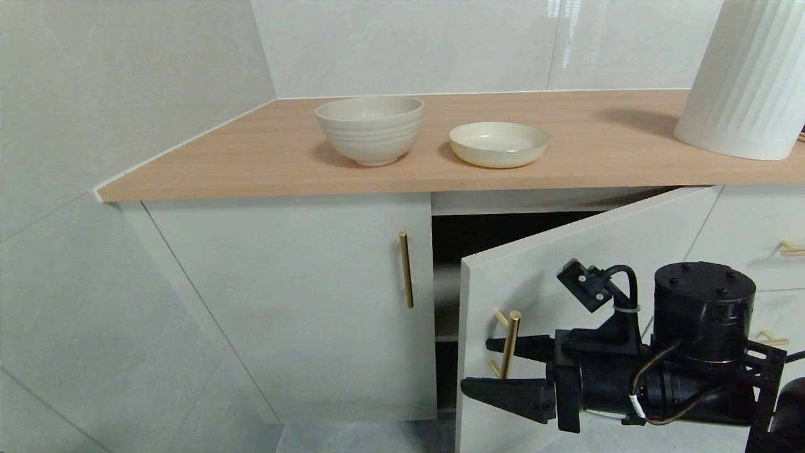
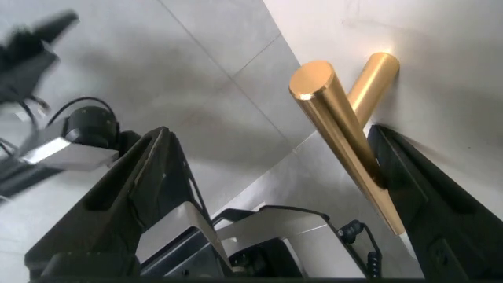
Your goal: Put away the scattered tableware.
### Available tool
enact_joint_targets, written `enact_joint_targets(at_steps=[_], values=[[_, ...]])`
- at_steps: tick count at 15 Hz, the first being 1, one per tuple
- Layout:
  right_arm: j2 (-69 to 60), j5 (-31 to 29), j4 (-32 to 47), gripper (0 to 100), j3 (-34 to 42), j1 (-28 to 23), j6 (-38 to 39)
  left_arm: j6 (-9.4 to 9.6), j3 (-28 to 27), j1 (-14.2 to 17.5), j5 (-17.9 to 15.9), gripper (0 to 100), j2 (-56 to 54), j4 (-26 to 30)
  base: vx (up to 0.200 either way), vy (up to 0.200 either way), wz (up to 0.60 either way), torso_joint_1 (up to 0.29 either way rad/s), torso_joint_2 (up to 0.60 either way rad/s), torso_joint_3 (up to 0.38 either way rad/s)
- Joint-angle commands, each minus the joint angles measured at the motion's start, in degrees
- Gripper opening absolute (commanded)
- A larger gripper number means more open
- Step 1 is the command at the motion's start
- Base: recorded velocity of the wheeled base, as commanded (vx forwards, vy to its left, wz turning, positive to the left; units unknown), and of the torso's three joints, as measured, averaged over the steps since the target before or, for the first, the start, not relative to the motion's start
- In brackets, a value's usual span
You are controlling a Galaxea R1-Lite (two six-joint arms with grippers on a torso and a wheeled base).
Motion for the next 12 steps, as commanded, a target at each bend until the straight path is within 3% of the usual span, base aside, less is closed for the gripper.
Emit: enact_joint_targets(at_steps=[1,4,5,6,7,9,12], values=[[0.0,0.0,-1.4,100,2.4,0.0,0.1,1.09,-12.8,-0.8,-9.8,100,25.6,0.1,0.0,0.0,0.0,0.0,0.0,0.0],[0.0,-0.2,-6.7,100,4.4,0.0,0.2,0.65,-18.4,-7.4,-10.0,100,42.1,-3.3,0.0,0.0,0.0,0.0,0.0,0.0],[0.0,-0.2,-6.7,100,4.4,0.0,0.2,0.65,-18.4,-7.4,-10.0,100,42.1,-3.3,0.0,0.0,0.0,0.0,0.0,0.0],[0.0,-0.1,-6.8,100,4.5,0.0,0.2,-0.75,-18.4,-13.3,-9.7,100,49.6,-10.2,0.0,0.0,0.0,0.0,0.0,0.0],[0.2,-0.1,-6.9,100,4.5,0.0,0.1,-2.42,-18.4,-16.4,-9.7,100,52.8,-12.4,0.0,0.0,0.0,0.0,0.0,0.0],[0.2,-0.1,-6.9,100,4.4,0.0,0.1,-4.62,-18.4,-21.2,-9.7,100,56.7,-14.6,0.0,0.0,0.0,0.0,0.0,0.0],[0.4,-0.1,-6.9,100,4.3,0.0,0.1,-5.24,-19.8,-25.8,-9.7,100,62.2,-17.7,0.0,0.0,0.0,0.0,0.0,0.0]])
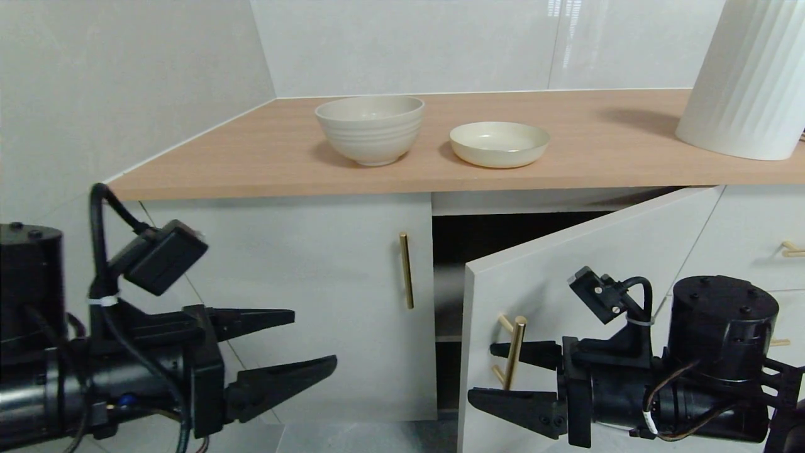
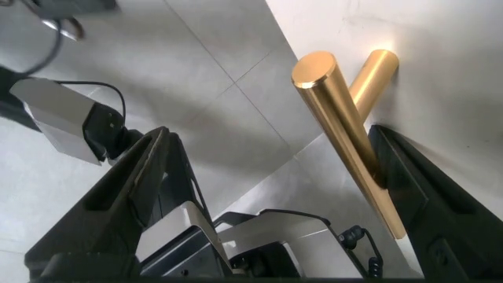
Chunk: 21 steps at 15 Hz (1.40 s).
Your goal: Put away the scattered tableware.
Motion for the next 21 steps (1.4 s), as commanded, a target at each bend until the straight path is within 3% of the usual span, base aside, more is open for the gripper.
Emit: enact_joint_targets(at_steps=[1,4,5,7,10,11,14,18,21], values=[[0.5,-0.1,0.1,100,-0.1,0.0,0.0,-0.45,-1.3,-2.8,0.0,0,7.3,-1.1,0.0,0.0,0.0,0.0,0.0,0.0],[1.2,-0.1,0.1,100,0.0,0.0,-0.1,-3.27,-2.1,-4.2,-0.1,0,13.5,-7.9,0.0,0.0,0.0,0.0,0.0,0.0],[1.6,-0.2,0.1,100,0.1,0.0,-0.9,-5.02,-2.1,-5.5,-0.3,0,16.3,-11.6,0.0,0.0,0.0,0.0,0.0,0.0],[2.5,-0.4,0.1,100,0.1,0.0,-2.5,-10.38,-1.4,-8.8,-0.4,0,22.3,-20.3,0.0,0.0,0.0,0.0,0.0,0.0],[2.8,-0.4,0.1,100,0.0,0.0,-2.5,-14.95,-4.6,-12.8,-0.2,0,35.9,-34.3,0.0,0.0,0.0,0.0,0.0,0.0],[2.8,-0.4,0.1,100,0.1,0.0,-2.5,-15.83,-5.7,-13.2,-0.2,0,37.8,-35.7,0.0,0.0,0.0,0.0,0.0,0.0],[2.6,-0.5,0.1,100,0.1,0.0,-2.5,-21.19,-12.7,-15.9,-0.5,0,44.0,-37.8,0.0,0.0,0.0,0.0,0.0,0.0],[0.7,-5.4,-0.4,100,-0.2,-0.6,-2.7,-21.99,-15.2,-17.1,-0.7,0,43.7,-37.9,0.0,0.0,0.0,0.0,0.0,0.0],[-5.0,-6.2,0.0,100,0.4,-6.5,-3.8,-21.99,-14.9,-17.9,-0.7,0,42.0,-37.9,0.0,0.0,0.0,0.0,0.0,0.0]])
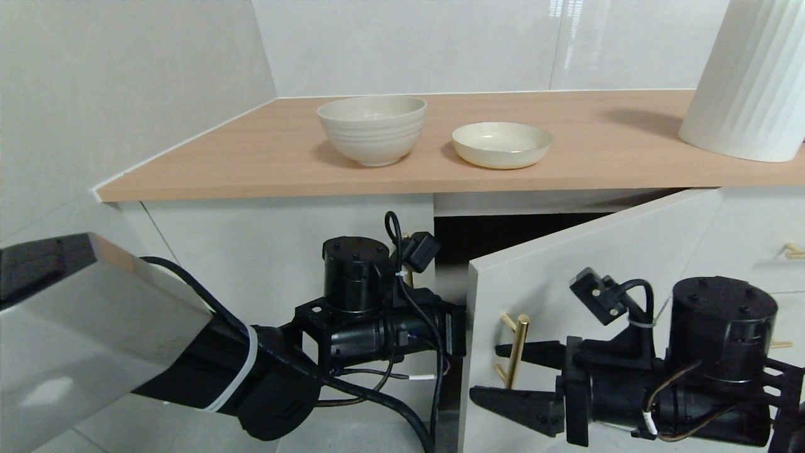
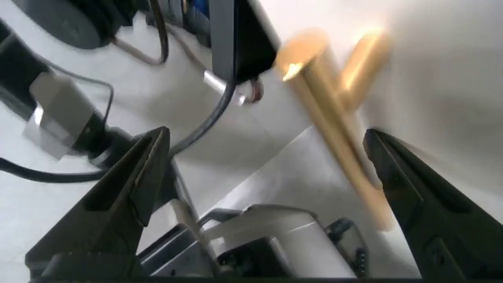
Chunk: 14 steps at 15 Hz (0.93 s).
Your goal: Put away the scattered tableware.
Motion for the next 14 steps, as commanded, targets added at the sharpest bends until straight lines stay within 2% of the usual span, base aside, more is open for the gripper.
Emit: enact_joint_targets(at_steps=[1,3,5,7,13,14], values=[[-6.0,-1.2,-0.5,100,1.5,-5.3,-1.9,-0.03,0.2,-0.4,-0.4,0,-1.4,0.0,0.0,0.0,0.0,0.0,0.0,0.0],[-11.3,-1.2,2.4,100,3.2,-8.6,-2.2,0.06,1.1,-0.4,-0.5,0,-2.7,0.0,0.0,0.0,0.0,0.0,0.0,0.0],[-20.9,-1.4,16.2,100,1.8,-10.1,-2.3,0.06,2.1,-0.4,-0.5,0,-4.1,0.0,0.0,0.0,0.0,0.0,0.0,0.0],[-25.6,-2.6,23.9,100,0.2,-10.1,-2.7,-0.03,2.3,-0.5,-0.4,0,-5.0,0.0,0.0,0.0,0.0,0.0,0.0,0.0],[-27.8,-2.9,26.7,100,2.6,-9.6,-6.0,-0.12,2.0,-0.7,-0.4,0,-4.4,0.0,0.0,0.0,0.0,0.0,0.0,0.0],[-28.1,-2.9,26.7,100,2.8,-9.7,-6.5,-0.12,1.8,-0.7,-0.4,0,-4.4,0.1,-0.2,0.0,0.0,0.007,0.0,0.007]])
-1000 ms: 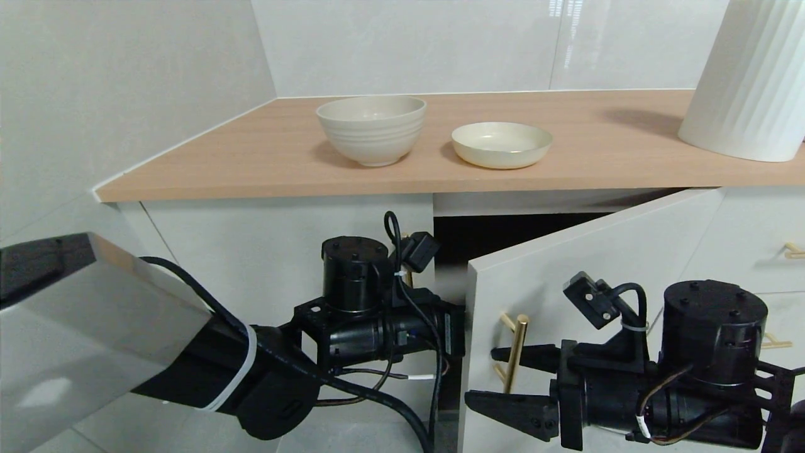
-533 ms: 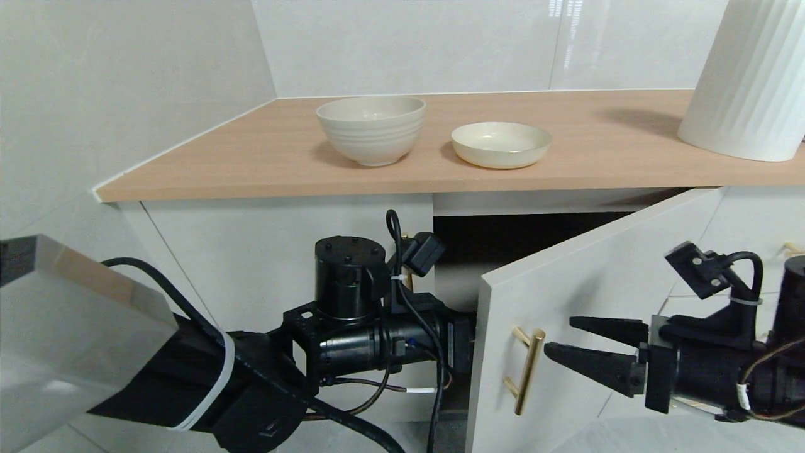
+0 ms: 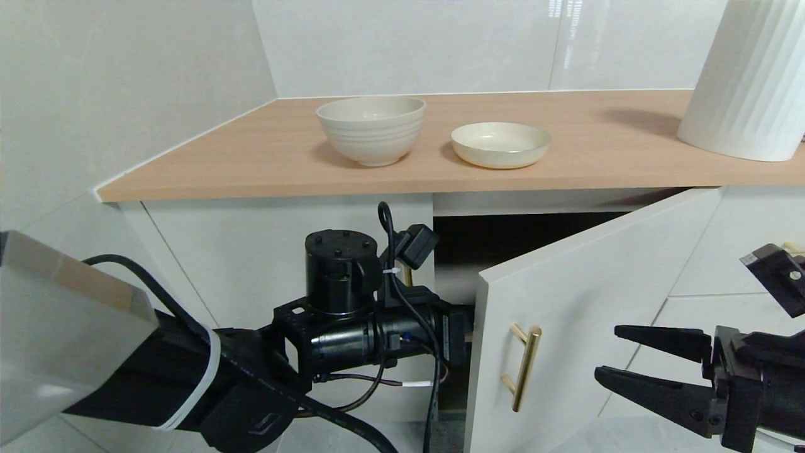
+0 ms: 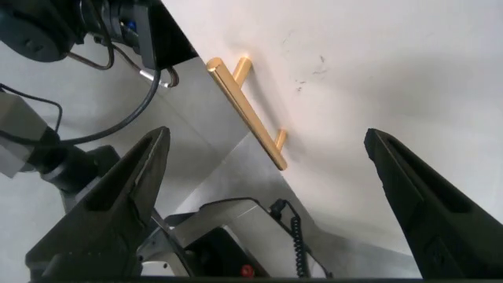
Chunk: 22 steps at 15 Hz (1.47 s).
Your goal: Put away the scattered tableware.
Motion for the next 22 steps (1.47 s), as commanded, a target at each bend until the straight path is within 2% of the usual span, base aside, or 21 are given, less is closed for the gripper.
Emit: enact_joint_targets(at_steps=[1,4,7,14,17,22], values=[[-1.0,0.1,0.0,100,0.2,0.0,-0.1,-0.07,-0.4,0.0,0.1,0,0.0,0.0,-0.2,0.0,0.0,0.007,0.0,-0.002],[-1.0,0.1,0.0,100,0.2,0.1,-0.2,-0.07,-2.1,-0.4,0.0,0,1.4,0.1,-0.2,0.0,0.0,0.004,0.0,0.001],[-1.2,0.1,0.0,100,0.2,0.1,-0.2,-0.07,-4.4,-1.6,0.1,0,3.9,0.1,0.0,0.0,0.0,0.0,0.0,0.0],[-1.6,0.1,0.0,100,0.2,0.2,-0.2,-0.25,-4.9,-1.7,0.1,0,4.3,0.2,-0.029,0.0,0.0,0.001,0.0,0.001],[-2.5,0.2,0.0,100,0.6,0.2,-2.0,-2.62,-5.7,-1.8,0.1,0,4.4,0.2,-0.2,0.0,0.0,0.014,0.0,0.002],[-5.9,0.2,0.1,100,0.5,0.9,-2.2,-2.62,-12.6,-3.8,0.1,0,10.0,2.6,0.0,0.0,0.0,0.0,0.0,0.0]])
